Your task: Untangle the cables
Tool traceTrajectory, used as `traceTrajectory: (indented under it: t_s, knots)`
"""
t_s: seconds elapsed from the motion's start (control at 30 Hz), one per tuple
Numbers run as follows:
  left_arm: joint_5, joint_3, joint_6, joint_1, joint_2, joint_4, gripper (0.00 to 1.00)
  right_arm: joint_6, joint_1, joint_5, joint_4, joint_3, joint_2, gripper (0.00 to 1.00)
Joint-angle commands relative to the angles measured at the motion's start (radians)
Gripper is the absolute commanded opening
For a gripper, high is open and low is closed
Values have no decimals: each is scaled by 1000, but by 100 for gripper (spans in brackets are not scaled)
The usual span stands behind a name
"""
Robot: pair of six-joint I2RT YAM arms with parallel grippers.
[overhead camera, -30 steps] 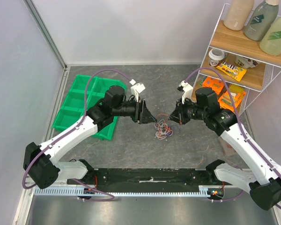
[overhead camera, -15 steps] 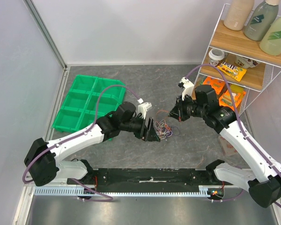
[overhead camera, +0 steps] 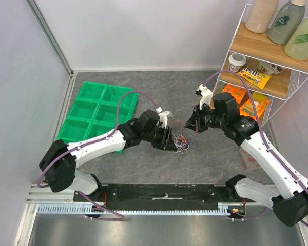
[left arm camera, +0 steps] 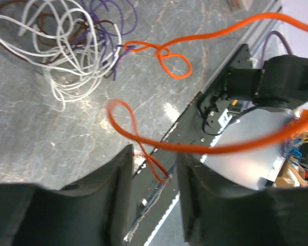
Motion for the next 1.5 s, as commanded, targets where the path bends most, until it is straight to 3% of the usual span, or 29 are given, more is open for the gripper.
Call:
traceTrajectory:
  t_s: [0.0, 0.1, 0.17, 0.47, 0.5, 0.57, 0.63, 0.7, 0.8, 1.07, 1.47]
  knots:
    - [-108, 53, -6, -7, 6, -62, 35, 10, 2, -3, 12, 32, -13, 0]
    - [-177, 76, 19, -4, 6, -120, 11, 10, 4, -8, 12, 28, -11, 0]
    - [-213, 90, 34, -5, -12, -142, 2, 7, 2, -11, 14, 25, -13, 0]
    - [-322, 2, 85, -4, -230, -115, 2, -5, 2, -40, -8, 6, 61, 1]
    - [-328, -5, 89, -4, -247, -130, 2, -10, 4, -52, -9, 0, 77, 6]
    - [-367, -6, 89, -5, -280, -173, 2, -20, 4, -77, -15, -14, 103, 30]
    - [-435, 13, 92, -4, -322, -220, 2, -33, 4, -77, -60, -20, 159, 46]
    - [-489, 48, 105, -4, -365, -245, 2, -25, 4, -66, -74, -44, 196, 58]
    - [-564, 109, 125, -4, -428, -245, 2, -7, 4, -59, -48, -92, 214, 67]
    - [-636, 303, 175, -4, -449, -254, 2, 15, 2, -34, 38, -127, 194, 79]
    - [-642, 531, 258, -4, -426, -239, 2, 79, 4, -27, 91, -227, 139, 72]
